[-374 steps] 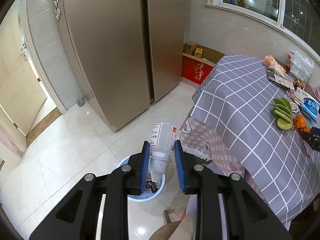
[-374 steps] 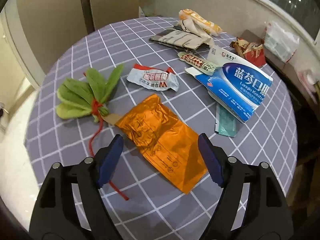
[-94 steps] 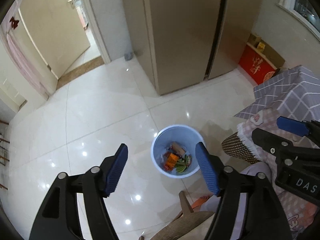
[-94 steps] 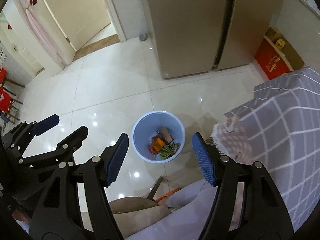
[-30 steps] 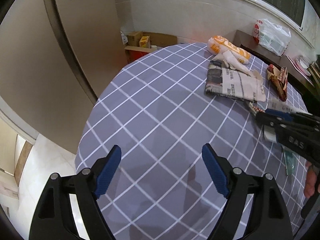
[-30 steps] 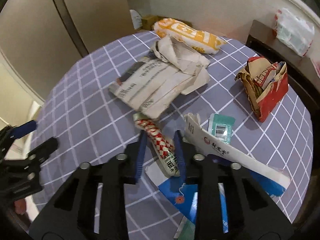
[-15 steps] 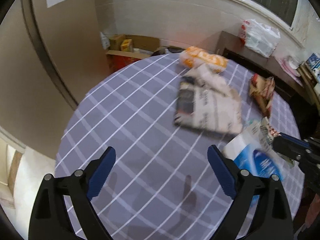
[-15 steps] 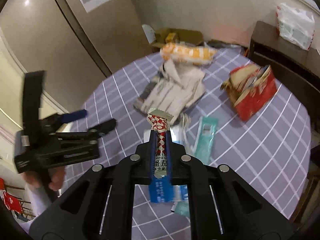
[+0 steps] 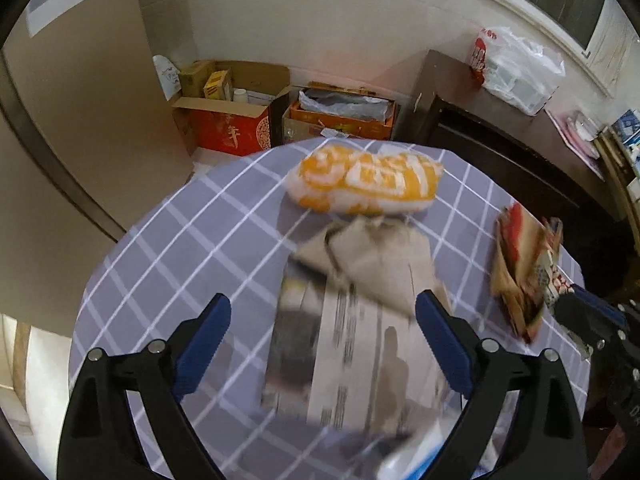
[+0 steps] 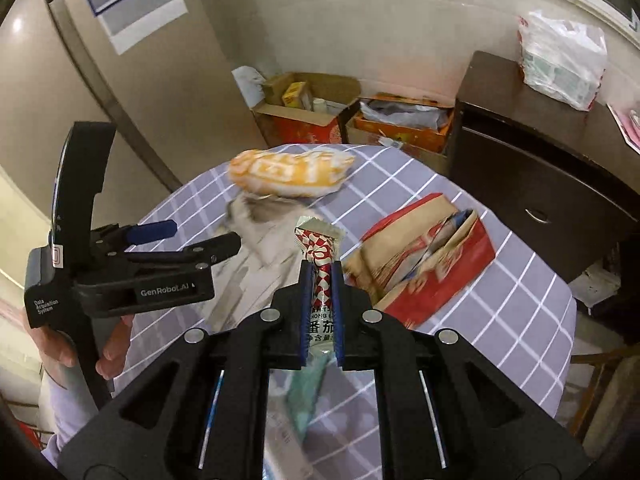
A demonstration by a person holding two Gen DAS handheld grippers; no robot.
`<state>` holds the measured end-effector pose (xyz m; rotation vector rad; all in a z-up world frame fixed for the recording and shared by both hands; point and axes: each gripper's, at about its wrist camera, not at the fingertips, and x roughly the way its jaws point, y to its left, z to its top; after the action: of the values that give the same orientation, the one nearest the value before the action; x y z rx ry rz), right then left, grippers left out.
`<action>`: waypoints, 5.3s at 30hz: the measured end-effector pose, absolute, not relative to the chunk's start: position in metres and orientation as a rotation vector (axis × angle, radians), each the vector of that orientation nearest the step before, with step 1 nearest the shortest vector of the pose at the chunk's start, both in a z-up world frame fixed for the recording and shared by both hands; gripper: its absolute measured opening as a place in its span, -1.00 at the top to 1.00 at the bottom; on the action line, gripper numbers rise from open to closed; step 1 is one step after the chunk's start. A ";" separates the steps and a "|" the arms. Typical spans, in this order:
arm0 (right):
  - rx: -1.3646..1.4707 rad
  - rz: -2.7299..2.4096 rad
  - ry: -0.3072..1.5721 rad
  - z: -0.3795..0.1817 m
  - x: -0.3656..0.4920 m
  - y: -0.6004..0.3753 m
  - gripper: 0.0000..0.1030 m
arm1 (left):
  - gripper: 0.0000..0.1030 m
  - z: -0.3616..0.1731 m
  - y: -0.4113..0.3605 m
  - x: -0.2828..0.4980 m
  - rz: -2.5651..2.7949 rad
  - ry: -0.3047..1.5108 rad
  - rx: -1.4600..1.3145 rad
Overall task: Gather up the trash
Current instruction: 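Grasp the crumpled paper and newspaper with the left tool while the right tool holds the tube, then carry the paper and striped tube with both tools over the blue bin, then open both tools to drop the paper and tube into the bin, then move both open tools back over the table, then grasp the blue-and-white cardboard box with the right tool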
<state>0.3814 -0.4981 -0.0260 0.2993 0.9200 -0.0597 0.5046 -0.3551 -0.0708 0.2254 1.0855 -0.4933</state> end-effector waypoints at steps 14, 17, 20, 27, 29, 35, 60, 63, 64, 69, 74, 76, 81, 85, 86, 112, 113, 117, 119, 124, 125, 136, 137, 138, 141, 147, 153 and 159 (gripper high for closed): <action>0.310 -0.080 0.945 -0.037 0.395 -0.520 0.82 | 0.08 -0.093 -0.378 0.527 -0.532 1.086 0.321; 0.313 -0.074 0.942 -0.032 0.389 -0.513 0.82 | 0.09 -0.088 -0.368 0.517 -0.520 1.078 0.327; 0.302 -0.073 0.936 -0.025 0.384 -0.503 0.82 | 0.09 -0.081 -0.354 0.508 -0.500 1.060 0.329; 0.279 -0.057 0.937 -0.017 0.373 -0.473 0.82 | 0.09 -0.059 -0.309 0.489 -0.452 1.031 0.307; 0.274 -0.049 0.935 -0.016 0.371 -0.463 0.82 | 0.09 -0.053 -0.295 0.484 -0.436 1.019 0.302; 0.241 -0.006 0.932 -0.009 0.369 -0.422 0.82 | 0.09 -0.039 -0.252 0.471 -0.393 1.000 0.282; 0.082 0.360 0.998 -0.022 0.381 -0.182 0.82 | 0.09 -0.037 0.004 0.416 -0.063 0.996 0.080; 0.062 0.409 1.019 -0.031 0.380 -0.152 0.82 | 0.09 -0.044 0.031 0.406 -0.022 1.008 0.055; 0.057 0.428 1.028 -0.034 0.379 -0.142 0.82 | 0.09 -0.048 0.042 0.403 -0.005 1.017 0.045; 0.025 0.479 1.064 -0.050 0.378 -0.103 0.82 | 0.08 -0.067 0.084 0.388 0.048 1.054 0.003; 0.001 0.512 1.103 -0.066 0.377 -0.074 0.82 | 0.06 -0.085 0.114 0.377 0.096 1.087 -0.018; -0.011 0.519 1.120 -0.073 0.376 -0.064 0.82 | -0.27 -0.093 0.124 0.375 0.115 1.095 -0.030; -0.047 0.523 1.157 -0.090 0.369 -0.047 0.82 | -0.62 -0.112 0.145 0.369 0.169 1.124 -0.052; -0.078 0.516 1.192 -0.105 0.365 -0.034 0.82 | -0.62 -0.127 0.160 0.356 0.195 1.150 -0.071; -0.088 0.516 1.200 -0.109 0.364 -0.029 0.82 | -0.62 -0.131 0.163 0.352 0.199 1.156 -0.075; -0.156 0.597 1.248 -0.141 0.348 0.032 -0.48 | -0.62 -0.155 0.234 0.291 0.359 1.211 -0.150; -0.157 0.598 1.245 -0.139 0.347 0.030 -0.48 | -0.62 -0.154 0.233 0.291 0.356 1.208 -0.151; -0.154 0.597 1.224 -0.132 0.344 0.021 -0.48 | -0.62 -0.144 0.226 0.291 0.346 1.188 -0.140; -0.149 0.599 1.210 -0.125 0.341 0.016 -0.48 | -0.62 -0.137 0.220 0.293 0.347 1.173 -0.141; -0.128 0.584 1.161 -0.108 0.335 -0.001 -0.48 | -0.62 -0.119 0.203 0.300 0.332 1.134 -0.112; -0.114 0.578 1.144 -0.103 0.334 -0.008 -0.48 | -0.62 -0.115 0.198 0.302 0.325 1.124 -0.103; -0.038 0.458 1.002 -0.059 0.323 -0.091 -0.48 | -0.62 -0.070 0.106 0.324 0.152 1.019 -0.023; -0.031 0.438 0.989 -0.056 0.322 -0.103 -0.48 | -0.62 -0.068 0.100 0.325 0.138 1.013 -0.021; -0.027 0.421 0.979 -0.053 0.321 -0.111 -0.48 | -0.62 -0.064 0.089 0.327 0.120 1.004 -0.013; -0.016 0.354 0.957 -0.048 0.318 -0.143 -0.48 | -0.62 -0.054 0.057 0.335 0.061 0.984 0.008; -0.023 0.236 0.903 -0.038 0.307 -0.212 -0.55 | -0.62 -0.044 -0.009 0.340 -0.036 0.959 0.060; -0.047 0.113 0.894 -0.036 0.297 -0.285 -0.70 | -0.62 -0.044 -0.077 0.340 -0.130 0.950 0.125; -0.091 0.029 0.911 -0.041 0.293 -0.343 -0.79 | -0.62 -0.048 -0.133 0.336 -0.206 0.949 0.183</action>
<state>0.2932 -0.3432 -0.0413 -0.0906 0.9112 0.0292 0.3357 -0.1333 -0.0480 0.1829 0.9490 -0.2060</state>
